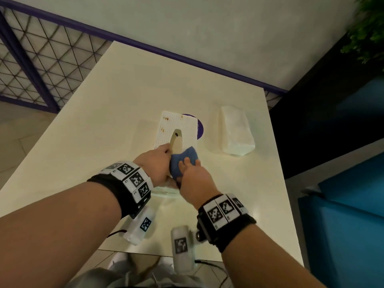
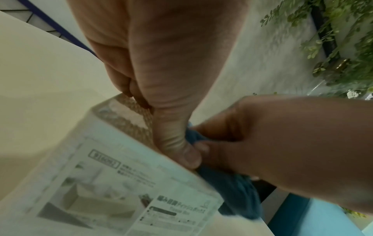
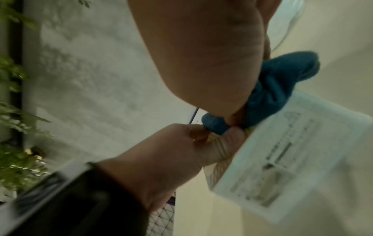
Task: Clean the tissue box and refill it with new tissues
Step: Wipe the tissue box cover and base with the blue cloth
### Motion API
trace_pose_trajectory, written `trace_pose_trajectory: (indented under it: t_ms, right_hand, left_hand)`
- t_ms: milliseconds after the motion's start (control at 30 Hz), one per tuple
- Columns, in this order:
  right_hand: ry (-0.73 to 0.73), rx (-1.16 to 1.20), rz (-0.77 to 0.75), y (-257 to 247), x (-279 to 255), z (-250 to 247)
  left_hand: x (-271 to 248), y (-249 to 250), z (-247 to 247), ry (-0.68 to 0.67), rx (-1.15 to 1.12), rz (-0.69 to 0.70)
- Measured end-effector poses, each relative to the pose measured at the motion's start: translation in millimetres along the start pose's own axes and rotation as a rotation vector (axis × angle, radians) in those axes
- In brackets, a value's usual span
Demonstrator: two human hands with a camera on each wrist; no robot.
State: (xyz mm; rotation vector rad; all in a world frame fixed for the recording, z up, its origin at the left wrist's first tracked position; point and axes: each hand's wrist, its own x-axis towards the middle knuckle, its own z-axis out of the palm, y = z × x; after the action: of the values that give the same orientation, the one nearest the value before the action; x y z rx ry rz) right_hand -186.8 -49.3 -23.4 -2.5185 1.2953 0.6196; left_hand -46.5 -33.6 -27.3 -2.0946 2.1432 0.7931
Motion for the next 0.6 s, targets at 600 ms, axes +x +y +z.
trace_pose_trajectory:
  t_ms: [600]
  right_hand:
    - [0.465, 0.497, 0.275, 71, -12, -112]
  left_hand:
    - [-26, -3, -24, -0.144, 0.229, -0.176]
